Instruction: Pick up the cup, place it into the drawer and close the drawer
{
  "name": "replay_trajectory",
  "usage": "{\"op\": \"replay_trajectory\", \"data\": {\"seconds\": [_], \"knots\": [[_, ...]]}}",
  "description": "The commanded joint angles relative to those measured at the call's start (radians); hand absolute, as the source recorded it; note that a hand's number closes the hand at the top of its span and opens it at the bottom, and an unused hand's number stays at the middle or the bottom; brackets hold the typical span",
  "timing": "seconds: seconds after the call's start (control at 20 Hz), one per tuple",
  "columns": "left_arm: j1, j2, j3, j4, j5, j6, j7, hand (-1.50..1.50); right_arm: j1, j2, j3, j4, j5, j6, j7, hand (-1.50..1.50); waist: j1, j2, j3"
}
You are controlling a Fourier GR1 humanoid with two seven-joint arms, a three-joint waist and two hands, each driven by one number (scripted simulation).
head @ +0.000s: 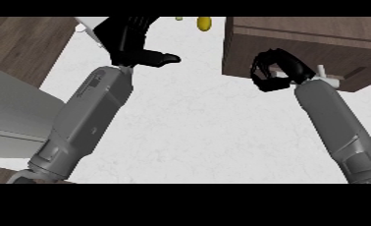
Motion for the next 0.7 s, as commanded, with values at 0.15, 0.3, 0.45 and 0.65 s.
{"op": "replay_trajectory", "data": {"seconds": [0.15, 0.3, 0.45, 0.65], "knots": [[0.024, 0.006, -0.016, -0.038, -0.002, -0.031, 0.011, -1.50, -0.185, -0.107, -0.105, 0.047, -0.037, -0.042, 0.087, 1.50, 0.051, 0.017, -0.009], [0.056, 0.024, -0.010, -0.031, 0.002, -0.052, -0.002, -1.50, -0.168, -0.136, -0.109, 0.034, -0.050, -0.011, 0.062, 1.50, 0.051, 0.028, -0.010], [0.050, -0.001, -0.020, -0.048, 0.003, -0.049, 0.006, -1.50, -0.167, -0.136, -0.115, 0.015, -0.065, 0.001, 0.070, 1.50, 0.059, 0.025, -0.009], [0.070, 0.014, -0.015, -0.055, 0.009, -0.069, 0.001, -1.50, -0.155, -0.153, -0.126, -0.003, -0.087, 0.034, 0.075, 1.50, 0.064, 0.026, -0.010]]}}
